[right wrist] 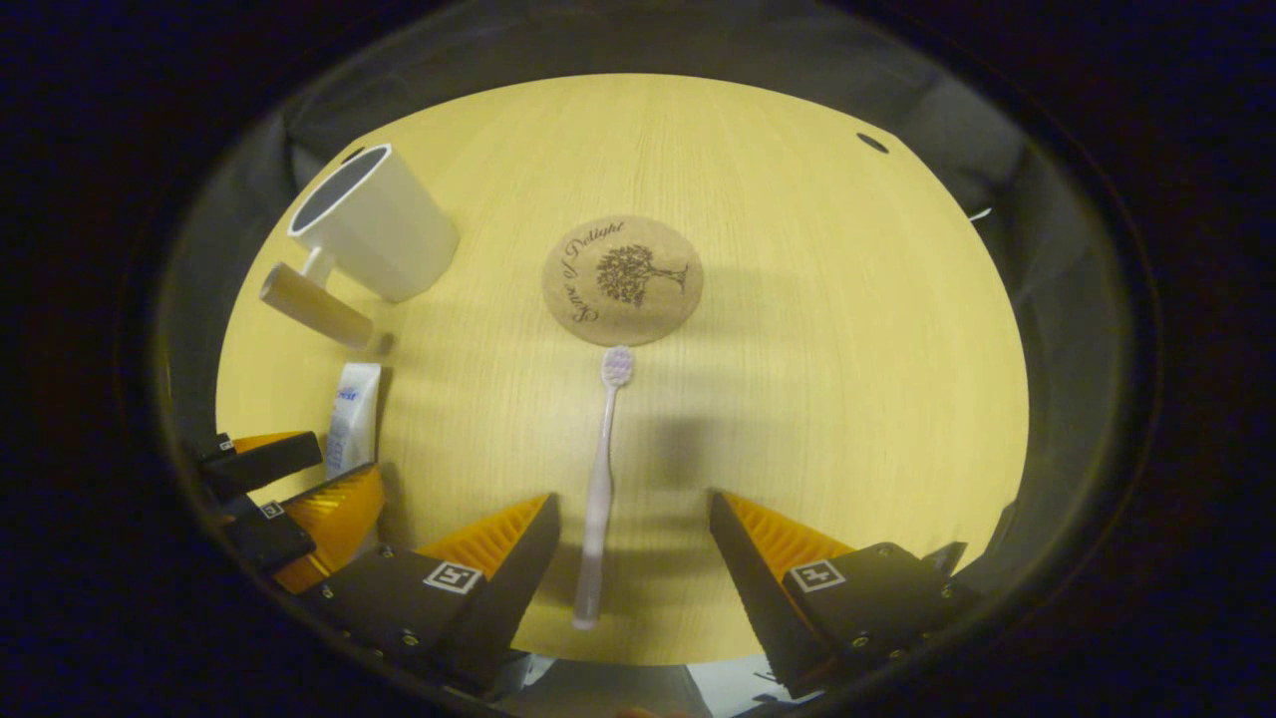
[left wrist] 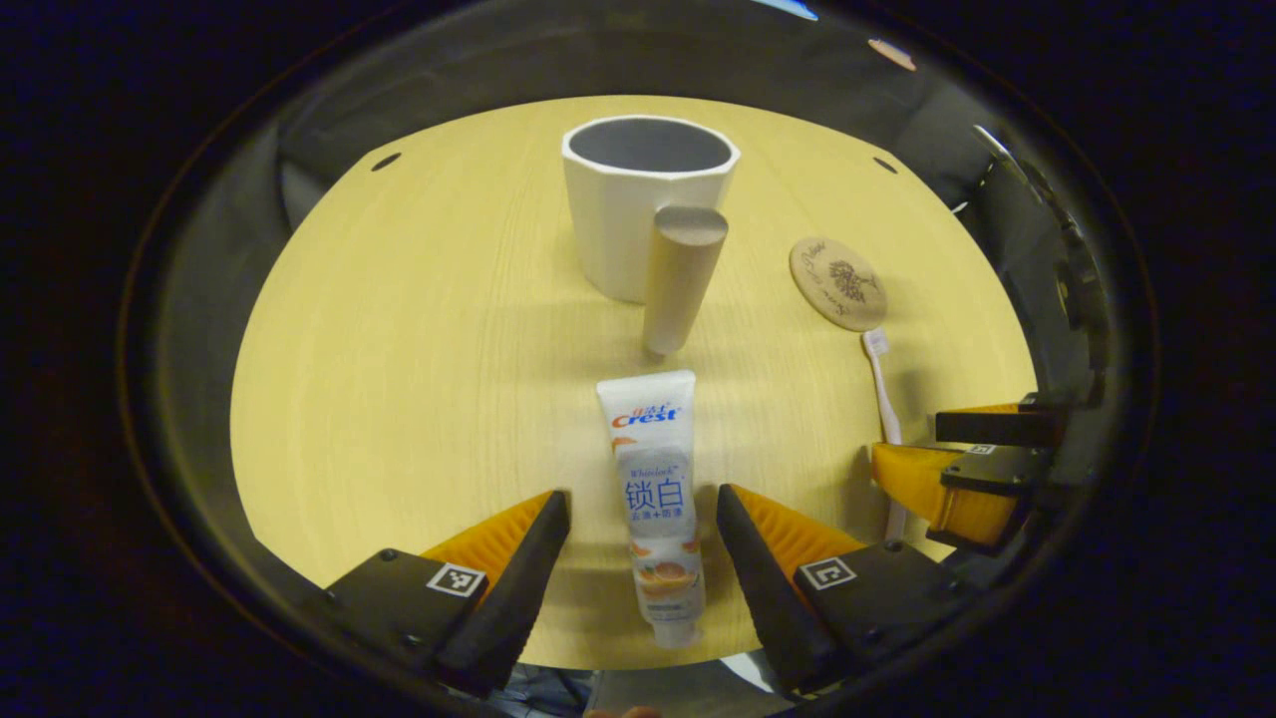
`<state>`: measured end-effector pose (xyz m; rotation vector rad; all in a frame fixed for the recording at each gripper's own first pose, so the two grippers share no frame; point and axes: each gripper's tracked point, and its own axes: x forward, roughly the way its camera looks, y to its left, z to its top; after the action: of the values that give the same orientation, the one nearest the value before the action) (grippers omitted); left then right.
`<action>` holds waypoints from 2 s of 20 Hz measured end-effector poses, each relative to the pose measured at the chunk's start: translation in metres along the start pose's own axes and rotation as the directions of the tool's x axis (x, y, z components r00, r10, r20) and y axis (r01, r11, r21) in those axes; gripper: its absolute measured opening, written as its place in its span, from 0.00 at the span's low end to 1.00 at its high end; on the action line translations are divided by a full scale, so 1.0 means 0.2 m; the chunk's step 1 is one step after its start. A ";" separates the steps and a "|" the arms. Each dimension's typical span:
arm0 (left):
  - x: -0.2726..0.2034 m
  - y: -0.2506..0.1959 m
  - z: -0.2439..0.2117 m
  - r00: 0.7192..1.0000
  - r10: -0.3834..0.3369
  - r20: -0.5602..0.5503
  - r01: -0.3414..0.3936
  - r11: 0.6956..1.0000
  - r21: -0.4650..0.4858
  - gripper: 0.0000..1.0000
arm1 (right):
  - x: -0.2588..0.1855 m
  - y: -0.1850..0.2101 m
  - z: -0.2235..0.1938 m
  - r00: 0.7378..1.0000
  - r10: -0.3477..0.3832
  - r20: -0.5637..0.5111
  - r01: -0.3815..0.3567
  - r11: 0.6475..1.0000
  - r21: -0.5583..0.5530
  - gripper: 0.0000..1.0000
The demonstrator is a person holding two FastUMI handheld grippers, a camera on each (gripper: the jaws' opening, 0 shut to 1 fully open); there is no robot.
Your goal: Put the toothbrush and toothpaste on the desktop into the cup, then pick up the cup and place it on the coaster on the desktop.
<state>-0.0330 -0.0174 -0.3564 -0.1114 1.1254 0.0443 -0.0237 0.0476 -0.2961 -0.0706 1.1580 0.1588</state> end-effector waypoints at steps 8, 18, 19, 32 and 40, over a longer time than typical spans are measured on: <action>0.01 0.02 0.02 0.999 0.045 -0.013 -0.045 0.999 -0.005 0.96 | 0.01 0.02 -0.02 0.998 0.009 -0.067 -0.008 1.000 0.020 0.99; 0.04 0.01 0.08 0.998 0.052 -0.026 -0.052 0.999 -0.015 0.34 | -0.02 0.06 -0.02 0.997 0.043 -0.066 -0.041 0.999 0.026 0.16; 0.04 0.01 0.07 0.998 0.052 -0.034 -0.052 0.998 -0.019 0.33 | 0.02 0.06 -0.02 0.995 0.051 -0.090 -0.049 0.998 0.031 0.03; -0.14 0.16 -0.09 0.998 -0.024 -0.063 0.010 0.976 -0.218 0.24 | -0.01 0.06 -0.04 0.987 0.137 -0.087 -0.124 0.982 0.140 0.02; -0.46 0.32 0.16 0.999 0.018 0.032 -0.009 0.963 -0.269 0.23 | -0.02 0.08 -0.05 0.985 0.155 -0.082 -0.142 0.979 0.148 0.03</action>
<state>-0.0497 0.0509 -0.2642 -0.3443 1.0814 0.2110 -0.0366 0.0610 -0.2969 0.1359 1.2649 0.2066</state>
